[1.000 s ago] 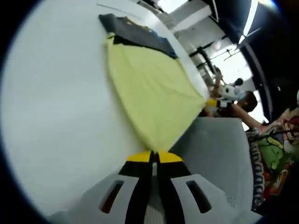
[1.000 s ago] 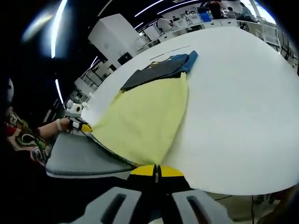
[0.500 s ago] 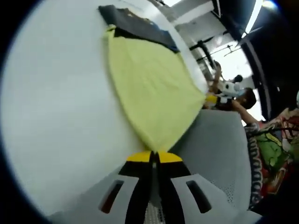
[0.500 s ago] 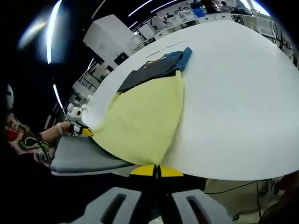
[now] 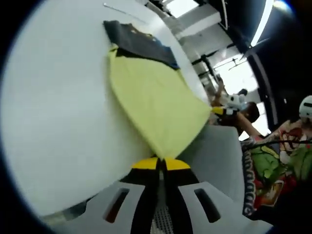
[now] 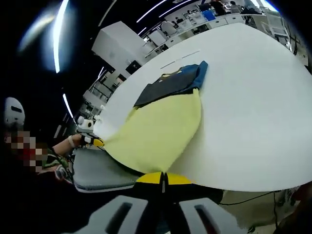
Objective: Fold the garment on the visible template until the final outline fits inside the template.
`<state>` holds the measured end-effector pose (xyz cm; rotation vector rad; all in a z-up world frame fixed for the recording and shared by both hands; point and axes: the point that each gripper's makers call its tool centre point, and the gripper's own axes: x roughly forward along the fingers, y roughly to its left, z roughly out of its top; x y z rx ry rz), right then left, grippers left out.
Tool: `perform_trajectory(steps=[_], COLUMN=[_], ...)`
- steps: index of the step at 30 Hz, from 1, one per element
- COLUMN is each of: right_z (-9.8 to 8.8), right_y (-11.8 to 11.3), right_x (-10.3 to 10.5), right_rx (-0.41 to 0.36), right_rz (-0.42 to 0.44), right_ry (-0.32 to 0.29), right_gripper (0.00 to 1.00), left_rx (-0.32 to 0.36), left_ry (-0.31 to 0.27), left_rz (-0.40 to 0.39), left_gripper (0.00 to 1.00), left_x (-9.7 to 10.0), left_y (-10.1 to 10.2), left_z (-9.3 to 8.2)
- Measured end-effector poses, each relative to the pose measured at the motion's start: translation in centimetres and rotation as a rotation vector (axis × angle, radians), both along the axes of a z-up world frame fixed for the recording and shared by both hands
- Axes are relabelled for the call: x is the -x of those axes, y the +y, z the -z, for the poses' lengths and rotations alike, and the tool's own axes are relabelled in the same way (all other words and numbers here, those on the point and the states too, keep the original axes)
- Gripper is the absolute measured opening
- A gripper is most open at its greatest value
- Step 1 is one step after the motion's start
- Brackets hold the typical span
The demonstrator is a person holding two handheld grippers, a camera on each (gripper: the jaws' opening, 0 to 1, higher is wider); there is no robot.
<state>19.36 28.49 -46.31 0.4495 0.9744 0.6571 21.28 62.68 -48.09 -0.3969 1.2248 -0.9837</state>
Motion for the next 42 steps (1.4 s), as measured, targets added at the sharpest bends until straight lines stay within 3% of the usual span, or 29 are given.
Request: perform_trajectory(steps=[4, 8, 14, 20, 25, 32, 39, 42], right_z=[-0.9, -2.1, -4.3, -4.9, -5.5, -7.7, -8.6, -8.5], right_y=[0.1, 0.5, 0.5, 0.2, 0.0, -0.2, -0.4, -1.2], right_x=[0.5, 0.3, -1.9, -4.7, -7.5, -13.0, -18.6, -20.8], right_rx=[-0.007, -0.008, -0.039, -0.054, -0.08, -0.117, -0.102, -0.092], right_rz=[-0.006, -0.016, -0.002, 0.016, 0.046, 0.087, 0.095, 0.094], right_ry=[0.005, -0.01, -0.017, -0.024, -0.043, -0.102, -0.155, -0.172], right_gripper=[0.0, 0.0, 0.0, 0.0, 0.0, 0.0, 0.0, 0.0], left_rx=[-0.018, -0.006, 0.051, 0.097, 0.119, 0.163, 0.266, 0.261], left_ry=[0.002, -0.021, -0.057, -0.072, -0.105, -0.181, -0.207, -0.231], left_rz=[0.028, 0.016, -0.048, -0.1, -0.138, -0.182, -0.334, -0.353], left_gripper=[0.0, 0.0, 0.0, 0.0, 0.0, 0.0, 0.0, 0.0], left_x=[0.7, 0.0, -3.0, -5.9, -8.9, -14.2, -20.4, -22.0], left_y=[0.0, -0.1, -0.3, -0.6, -0.8, -1.7, -2.1, -1.9], left_z=[-0.4, -1.7, -4.2, -5.6, -6.3, -8.1, -9.4, -9.3])
